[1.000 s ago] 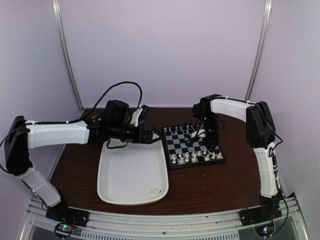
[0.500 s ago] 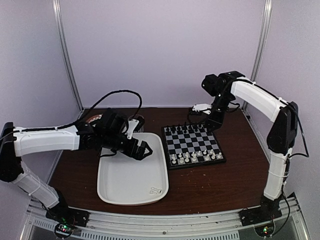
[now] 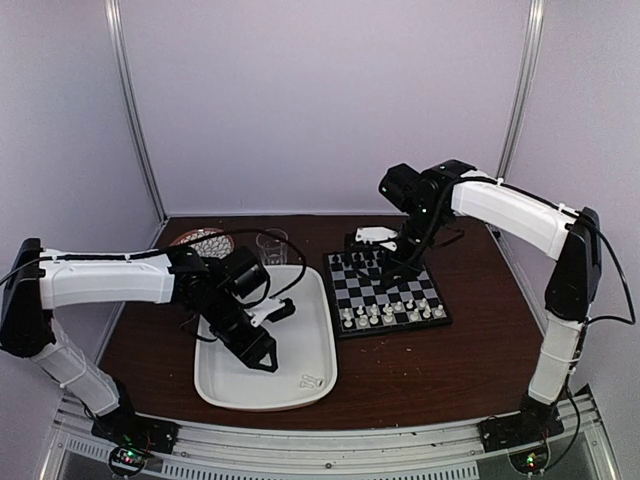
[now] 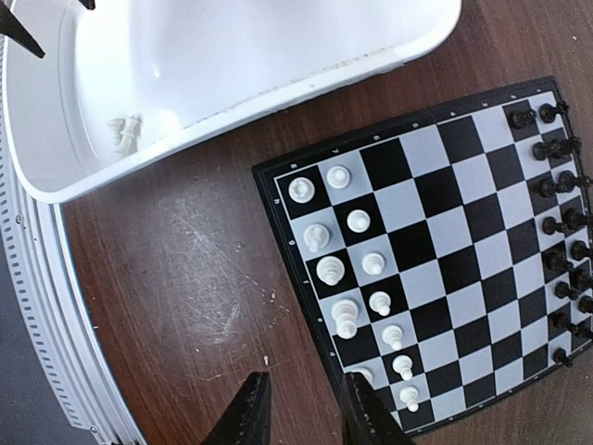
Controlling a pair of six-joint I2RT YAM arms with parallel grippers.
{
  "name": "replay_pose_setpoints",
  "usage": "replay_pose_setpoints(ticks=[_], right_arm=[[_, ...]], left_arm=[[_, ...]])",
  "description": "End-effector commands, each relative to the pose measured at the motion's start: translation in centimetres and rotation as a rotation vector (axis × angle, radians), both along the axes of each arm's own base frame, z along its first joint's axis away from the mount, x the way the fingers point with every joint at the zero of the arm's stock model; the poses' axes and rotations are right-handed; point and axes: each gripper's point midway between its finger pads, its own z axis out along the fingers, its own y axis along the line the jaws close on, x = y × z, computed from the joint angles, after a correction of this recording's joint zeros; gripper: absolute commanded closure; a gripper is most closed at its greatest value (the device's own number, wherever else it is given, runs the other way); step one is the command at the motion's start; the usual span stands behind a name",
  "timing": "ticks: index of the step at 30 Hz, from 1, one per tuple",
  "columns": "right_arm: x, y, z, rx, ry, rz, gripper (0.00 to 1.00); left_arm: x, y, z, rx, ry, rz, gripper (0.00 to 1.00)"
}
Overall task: Set up the chess pieces on the board
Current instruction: Adjust the storage box at the center of the board.
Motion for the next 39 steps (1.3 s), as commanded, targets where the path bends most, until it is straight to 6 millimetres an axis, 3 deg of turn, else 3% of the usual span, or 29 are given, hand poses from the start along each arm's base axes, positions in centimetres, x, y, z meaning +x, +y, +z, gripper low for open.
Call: replay_pose_setpoints(ticks=[1, 7, 16, 20, 23, 27, 29, 31, 32, 34, 36, 39], right_arm=[[-0.6, 1.1, -0.7, 0.037, 0.022, 0.02, 0.7], [-0.7, 0.9, -0.8, 0.03, 0.021, 0.021, 0.71], [-0.8, 0.6, -1.0, 0.02, 0.02, 0.012, 0.71], [-0.9, 0.8, -0.6, 0.036, 0.028, 0.003, 0.71], [-1.1, 0.9, -0.3, 0.048, 0.029, 0.001, 0.71], [-1.2, 0.7, -0.2, 0.048, 0.026, 0.002, 0.71], [-1.3, 0.8, -0.1, 0.055, 0.026, 0.001, 0.71], [-1.3, 1.0, 0.0, 0.065, 0.028, 0.0, 0.71], [-1.3, 1.0, 0.0, 0.068, 0.028, -0.001, 0.71], [-1.2, 1.2, 0.0, 0.077, 0.03, -0.001, 0.71], [-1.2, 1.3, 0.0, 0.082, 0.03, -0.001, 0.71], [-1.1, 1.4, -0.1, 0.085, 0.031, -0.002, 0.71]], left_arm=[[-5.0, 0.3, -1.1, 0.046, 0.192, -0.122, 0.48], [-5.5, 0.1, -3.6, 0.07, 0.234, -0.111, 0.56], [-4.9, -3.9, -4.9, -0.059, 0.205, -0.241, 0.65], [-2.4, -4.3, -5.4, -0.047, 0.134, -0.202, 0.65], [0.5, -3.6, -3.9, 0.007, -0.034, -0.139, 0.63], [5.0, -0.3, 2.9, 0.076, -0.34, 0.033, 0.53], [6.9, 3.4, 5.9, 0.156, -0.458, 0.196, 0.45], [8.2, 8.9, 7.2, 0.3, -0.485, 0.415, 0.42], [8.2, 11.8, 6.7, 0.379, -0.446, 0.513, 0.43], [7.4, 15.7, 5.1, 0.463, -0.336, 0.659, 0.42], [6.7, 16.7, 3.4, 0.452, -0.256, 0.718, 0.42], [6.5, 15.7, 2.0, 0.394, -0.197, 0.757, 0.39]])
